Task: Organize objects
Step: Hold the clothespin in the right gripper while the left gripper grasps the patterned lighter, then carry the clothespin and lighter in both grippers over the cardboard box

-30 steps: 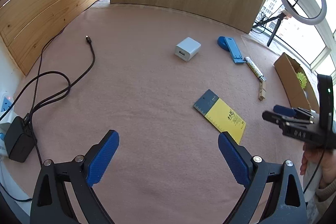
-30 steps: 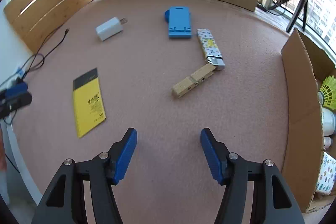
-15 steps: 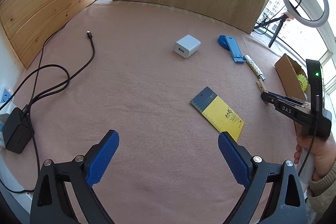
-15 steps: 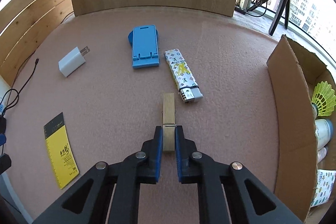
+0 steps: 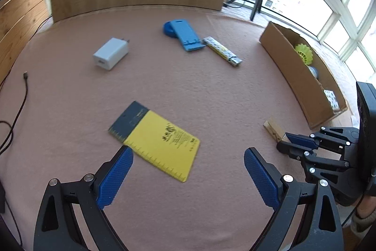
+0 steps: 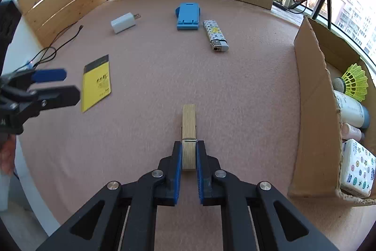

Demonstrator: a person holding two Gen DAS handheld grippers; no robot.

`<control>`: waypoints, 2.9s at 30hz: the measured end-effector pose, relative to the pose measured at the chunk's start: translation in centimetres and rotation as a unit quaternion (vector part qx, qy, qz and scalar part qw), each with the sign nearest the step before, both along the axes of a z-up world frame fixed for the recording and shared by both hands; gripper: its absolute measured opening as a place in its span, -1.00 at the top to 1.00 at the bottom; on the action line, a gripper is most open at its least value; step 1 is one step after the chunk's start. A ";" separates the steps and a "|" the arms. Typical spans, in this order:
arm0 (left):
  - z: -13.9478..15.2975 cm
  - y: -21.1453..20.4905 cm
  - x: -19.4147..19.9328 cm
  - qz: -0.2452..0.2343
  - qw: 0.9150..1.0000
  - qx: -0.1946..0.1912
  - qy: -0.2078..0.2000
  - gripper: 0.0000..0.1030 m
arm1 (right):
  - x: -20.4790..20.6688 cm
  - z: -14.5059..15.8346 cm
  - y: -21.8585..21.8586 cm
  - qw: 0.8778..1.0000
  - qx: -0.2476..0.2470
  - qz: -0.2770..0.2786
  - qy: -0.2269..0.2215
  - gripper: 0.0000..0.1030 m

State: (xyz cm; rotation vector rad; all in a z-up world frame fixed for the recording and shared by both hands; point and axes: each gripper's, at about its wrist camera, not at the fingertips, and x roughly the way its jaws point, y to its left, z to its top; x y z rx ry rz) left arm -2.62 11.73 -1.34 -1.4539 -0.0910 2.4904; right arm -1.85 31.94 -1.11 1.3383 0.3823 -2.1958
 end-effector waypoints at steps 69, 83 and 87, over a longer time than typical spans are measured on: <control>14.0 0.5 2.5 0.049 0.991 -0.005 0.127 0.52 | 0.6 12.6 -0.8 0.981 -0.092 -0.070 0.155 0.80; 14.1 5.8 0.8 0.010 0.992 -0.013 0.126 0.52 | -0.1 13.1 3.4 0.977 -0.105 -0.092 0.162 0.80; 14.1 8.1 0.0 -0.008 0.992 -0.015 0.124 0.52 | -0.3 13.0 5.3 0.975 -0.110 -0.106 0.163 0.80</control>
